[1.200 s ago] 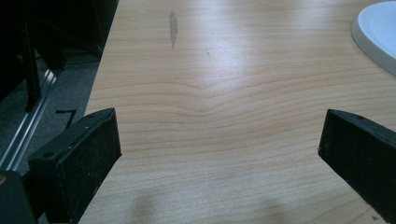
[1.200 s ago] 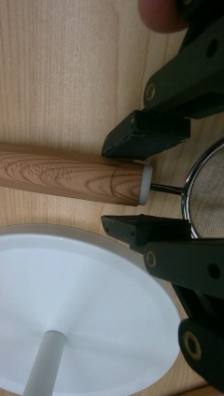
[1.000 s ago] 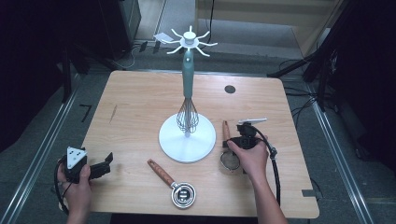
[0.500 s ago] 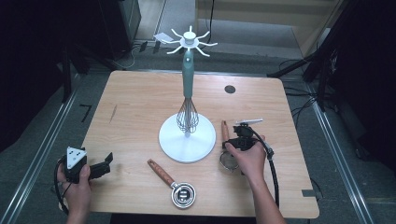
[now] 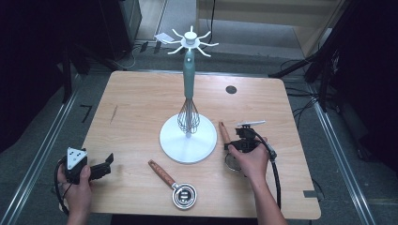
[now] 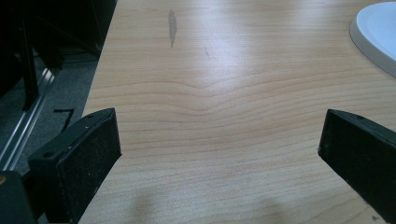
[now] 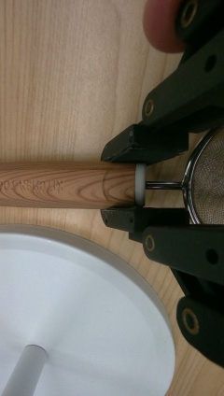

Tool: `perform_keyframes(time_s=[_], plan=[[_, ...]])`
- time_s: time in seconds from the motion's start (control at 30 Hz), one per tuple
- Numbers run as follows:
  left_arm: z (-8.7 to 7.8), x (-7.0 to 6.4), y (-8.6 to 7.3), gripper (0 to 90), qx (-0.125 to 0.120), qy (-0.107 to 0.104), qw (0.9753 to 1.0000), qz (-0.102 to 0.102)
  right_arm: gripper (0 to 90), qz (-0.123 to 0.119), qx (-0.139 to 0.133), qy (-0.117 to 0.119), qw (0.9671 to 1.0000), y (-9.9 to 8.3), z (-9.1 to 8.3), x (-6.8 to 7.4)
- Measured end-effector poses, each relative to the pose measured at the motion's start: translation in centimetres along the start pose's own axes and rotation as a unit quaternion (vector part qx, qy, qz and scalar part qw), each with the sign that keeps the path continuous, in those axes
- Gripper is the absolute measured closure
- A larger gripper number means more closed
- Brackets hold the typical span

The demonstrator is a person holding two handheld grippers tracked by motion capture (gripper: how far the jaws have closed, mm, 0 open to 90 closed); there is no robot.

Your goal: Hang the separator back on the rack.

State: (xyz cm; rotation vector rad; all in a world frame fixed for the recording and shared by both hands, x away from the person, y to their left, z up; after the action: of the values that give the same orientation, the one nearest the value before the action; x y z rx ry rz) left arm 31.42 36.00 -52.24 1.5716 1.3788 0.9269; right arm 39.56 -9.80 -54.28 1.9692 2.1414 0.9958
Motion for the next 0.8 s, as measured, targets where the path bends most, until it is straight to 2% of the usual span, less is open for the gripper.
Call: perform_keyframes(time_s=[0.2,0.27,0.3,0.4,0.43,0.47,0.5,0.6,0.67,0.7,0.8], plan=[[0.0,0.0,0.0,0.0,0.000,-0.001,1.0000,-0.001,71.1,-0.010,-0.030,0.004,0.9995,0.5,-0.7,-0.1],[0.0,0.0,0.0,0.0,0.000,-0.002,1.0000,-0.001,71.2,-0.019,-0.045,0.011,0.9987,0.7,-1.2,0.0],[0.0,0.0,0.0,0.0,0.000,-0.002,1.0000,-0.001,71.2,-0.018,-0.061,0.020,0.9978,1.0,-1.7,0.2],[0.0,0.0,0.0,0.0,0.000,-0.002,1.0000,-0.001,71.2,-0.023,-0.077,0.024,0.9965,1.4,-2.3,0.3],[0.0,0.0,0.0,0.0,0.000,-0.002,1.0000,-0.001,71.1,-0.026,-0.093,0.030,0.9949,1.7,-2.9,0.5],[0.0,0.0,0.0,0.0,0.000,-0.002,1.0000,-0.001,71.1,-0.026,-0.093,0.030,0.9949,1.7,-2.9,0.5],[0.0,0.0,0.0,0.0,0.000,-0.002,1.0000,-0.001,71.1,-0.035,-0.109,0.036,0.9928,2.0,-3.4,0.7],[0.0,0.0,0.0,0.0,0.000,-0.002,1.0000,-0.001,71.2,-0.040,-0.120,0.046,0.9909,2.1,-3.9,1.0],[0.0,0.0,0.0,0.0,0.000,-0.002,1.0000,-0.001,71.1,-0.059,-0.146,0.060,0.9856,2.5,-4.9,1.8],[0.0,0.0,0.0,0.0,0.000,-0.002,1.0000,-0.001,71.1,-0.059,-0.146,0.060,0.9856,2.5,-4.9,1.8],[0.0,0.0,0.0,0.0,0.000,-0.002,1.0000,-0.001,71.1,-0.070,-0.168,0.063,0.9812,2.9,-5.7,2.3]])
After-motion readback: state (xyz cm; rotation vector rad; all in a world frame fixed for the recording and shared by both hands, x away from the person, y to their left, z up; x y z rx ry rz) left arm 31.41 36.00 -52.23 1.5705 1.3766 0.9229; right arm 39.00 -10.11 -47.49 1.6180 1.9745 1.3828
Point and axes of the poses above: each handheld gripper's, and its own axes: z roughly forward along the jaws, y roughly out of its top, x roughly to its left, the point moved 8 cm from there along z, roughly forward along the jaws, and after that the axes turned 8 degrees about -x, right-handed, at the moved point
